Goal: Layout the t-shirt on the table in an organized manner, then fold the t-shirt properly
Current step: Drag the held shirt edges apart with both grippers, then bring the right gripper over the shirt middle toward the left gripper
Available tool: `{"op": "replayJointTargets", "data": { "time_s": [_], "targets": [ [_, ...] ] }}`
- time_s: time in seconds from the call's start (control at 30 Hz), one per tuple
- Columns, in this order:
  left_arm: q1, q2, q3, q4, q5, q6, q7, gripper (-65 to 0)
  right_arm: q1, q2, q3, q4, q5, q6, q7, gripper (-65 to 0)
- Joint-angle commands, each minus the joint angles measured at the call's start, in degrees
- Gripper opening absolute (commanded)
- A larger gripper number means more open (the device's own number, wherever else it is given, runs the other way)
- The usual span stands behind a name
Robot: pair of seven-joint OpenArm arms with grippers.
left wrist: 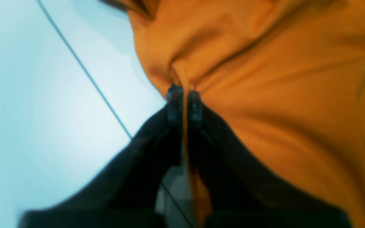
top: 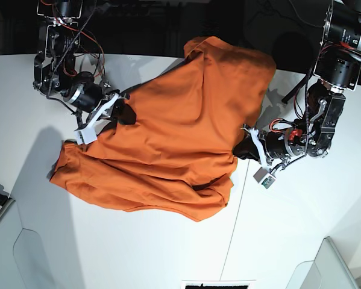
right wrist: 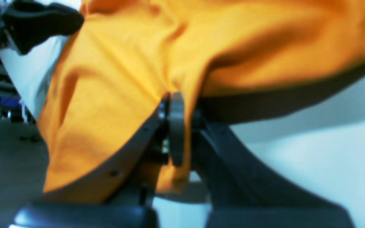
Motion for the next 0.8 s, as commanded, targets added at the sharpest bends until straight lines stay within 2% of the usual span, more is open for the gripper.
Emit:
{"op": "replayJointTargets", "data": {
  "time_s": [0.0, 0.17, 0.27, 0.4, 0.5, 0.63, 0.7, 0.77],
  "targets": [
    [-0.61, -0.46, 0.00, -0.07, 5.18, 2.78, 2.32, -65.0, 1.51, 0.31, 0.87, 0.87, 1.05, 0.04, 0.42, -65.0],
    [-1.60, 1.57, 0.00, -0.15, 16.57, 7.54, 1.60, -65.0, 4.07, 0.48, 5.92, 2.58, 2.32, 0.07, -3.80, -65.0],
    [-2.16, 2.03, 0.00, -0.39, 19.37, 10.36, 1.07, -65.0, 3.80, 1.68, 9.20, 5.46, 3.04, 0.07, -5.31, -65.0],
    [-3.82, 1.99, 0.00, -1.60, 20.26, 10.34, 0.22, -65.0, 3.54, 4.39, 12.70, 8.48, 5.03, 0.09, -8.07, -63.8],
    [-4.90, 1.97, 0.00, -1.62, 20.59, 10.32, 0.24, -65.0, 2.82, 6.12, 13.88, 10.43, 5.86, 0.09, -8.22, -57.2],
    [-5.55, 1.99, 0.00, -1.62, 20.48, 9.86, 1.27, -65.0, 1.77, 6.62, 14.01, 12.74, 6.60, 0.09, -8.22, -47.6],
    [-5.68, 1.99, 0.00, -1.62, 18.95, 8.31, 3.23, -65.0, 1.66, 6.62, 14.01, 13.40, 6.60, 0.07, -8.24, -43.2],
    [-5.68, 1.95, 0.00, -1.62, 16.50, 7.26, 4.13, -65.0, 1.66, 6.62, 14.01, 13.40, 6.64, 0.09, -8.24, -41.9]
  ]
}}
